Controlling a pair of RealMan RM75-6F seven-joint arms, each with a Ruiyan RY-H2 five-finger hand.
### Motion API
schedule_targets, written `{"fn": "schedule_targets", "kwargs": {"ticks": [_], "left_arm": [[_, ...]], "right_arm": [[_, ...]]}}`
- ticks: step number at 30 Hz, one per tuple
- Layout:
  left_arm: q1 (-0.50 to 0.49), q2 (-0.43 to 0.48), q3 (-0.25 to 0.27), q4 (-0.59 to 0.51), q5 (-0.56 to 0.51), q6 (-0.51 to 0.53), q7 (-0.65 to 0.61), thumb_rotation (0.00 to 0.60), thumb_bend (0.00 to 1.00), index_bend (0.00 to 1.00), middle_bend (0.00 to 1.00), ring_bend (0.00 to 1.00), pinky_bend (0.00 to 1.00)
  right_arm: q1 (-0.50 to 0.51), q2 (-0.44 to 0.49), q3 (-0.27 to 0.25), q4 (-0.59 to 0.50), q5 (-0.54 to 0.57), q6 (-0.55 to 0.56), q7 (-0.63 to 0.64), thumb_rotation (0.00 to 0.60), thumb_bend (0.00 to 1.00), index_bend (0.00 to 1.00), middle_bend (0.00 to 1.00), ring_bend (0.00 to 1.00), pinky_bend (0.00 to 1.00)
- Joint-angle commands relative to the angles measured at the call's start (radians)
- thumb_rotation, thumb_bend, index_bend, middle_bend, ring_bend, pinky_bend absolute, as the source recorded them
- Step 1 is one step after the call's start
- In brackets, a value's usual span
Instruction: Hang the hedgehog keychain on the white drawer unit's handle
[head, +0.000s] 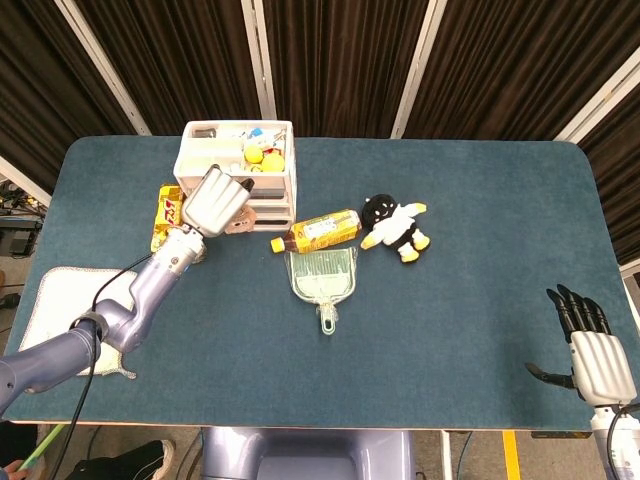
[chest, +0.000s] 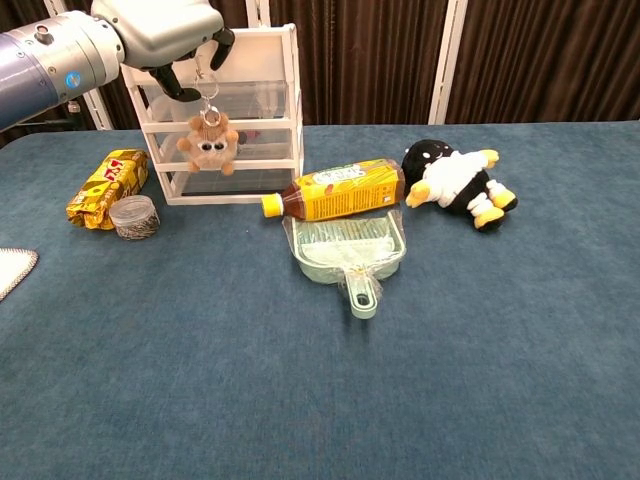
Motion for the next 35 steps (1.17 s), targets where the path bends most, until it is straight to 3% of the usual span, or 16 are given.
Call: {"fn": "schedule_targets", "kwargs": {"ticks": [1, 10, 19, 21, 24, 27, 29, 31, 35], "left_arm": [[0.001, 0.0, 0.001, -0.003, 0.007, 0.012, -0.002, 0.6, 0.23, 0.4, 0.99, 0.85, 0.75], [0.015, 0.023, -0.005, -0.054, 0.02, 0.056, -0.017, 0.6, 0.22, 0.37, 0.99, 0.85, 0.75], [0.203, 0.126, 0.001, -0.429, -0.027, 0.275, -0.05, 0.6, 0.22, 0.37, 0.94, 0.8, 0.7], [0.26, 0.142, 0.019, -0.515, -0.045, 0.325, -0.051, 0.6, 0.22, 0.35, 0.85, 0.74, 0.64], [0.314, 0.16, 0.044, -0.587, -0.053, 0.368, -0.052, 0.6, 0.22, 0.3, 0.63, 0.58, 0.54], [0.382, 0.185, 0.094, -0.651, -0.05, 0.412, -0.061, 0.6, 0.21, 0.18, 0.28, 0.28, 0.32], [0.459, 0.22, 0.155, -0.711, -0.06, 0.446, -0.08, 0.6, 0.2, 0.11, 0.07, 0.06, 0.1], [0.531, 0.264, 0.204, -0.787, -0.078, 0.481, -0.095, 0.6, 0.18, 0.04, 0.0, 0.0, 0.01], [0.604, 0.311, 0.252, -0.821, -0.077, 0.504, -0.135, 0.6, 0.14, 0.0, 0.0, 0.0, 0.0]], "right_arm": [[-0.001, 0.0, -0.001, -0.001, -0.002, 0.002, 0.0, 0.6, 0.04, 0.0, 0.0, 0.0, 0.0], [-0.003, 0.001, -0.001, 0.0, -0.006, 0.007, -0.001, 0.6, 0.04, 0.0, 0.0, 0.0, 0.0], [-0.003, -0.002, -0.004, 0.012, -0.003, 0.002, -0.015, 0.6, 0.04, 0.0, 0.0, 0.0, 0.0], [-0.003, -0.002, -0.002, 0.012, 0.001, 0.003, -0.018, 0.6, 0.04, 0.0, 0.0, 0.0, 0.0], [-0.003, -0.003, 0.0, 0.012, 0.002, 0.005, -0.021, 0.6, 0.04, 0.0, 0.0, 0.0, 0.0], [-0.004, -0.004, -0.002, 0.012, 0.001, 0.005, -0.029, 0.6, 0.04, 0.0, 0.0, 0.0, 0.0], [-0.004, -0.005, -0.007, 0.014, -0.004, 0.003, -0.043, 0.6, 0.04, 0.0, 0.0, 0.0, 0.0], [-0.003, -0.007, -0.006, 0.015, -0.001, 0.002, -0.054, 0.6, 0.04, 0.0, 0.0, 0.0, 0.0], [-0.002, -0.009, -0.002, 0.017, 0.01, -0.001, -0.063, 0.6, 0.04, 0.0, 0.0, 0.0, 0.0]]}}
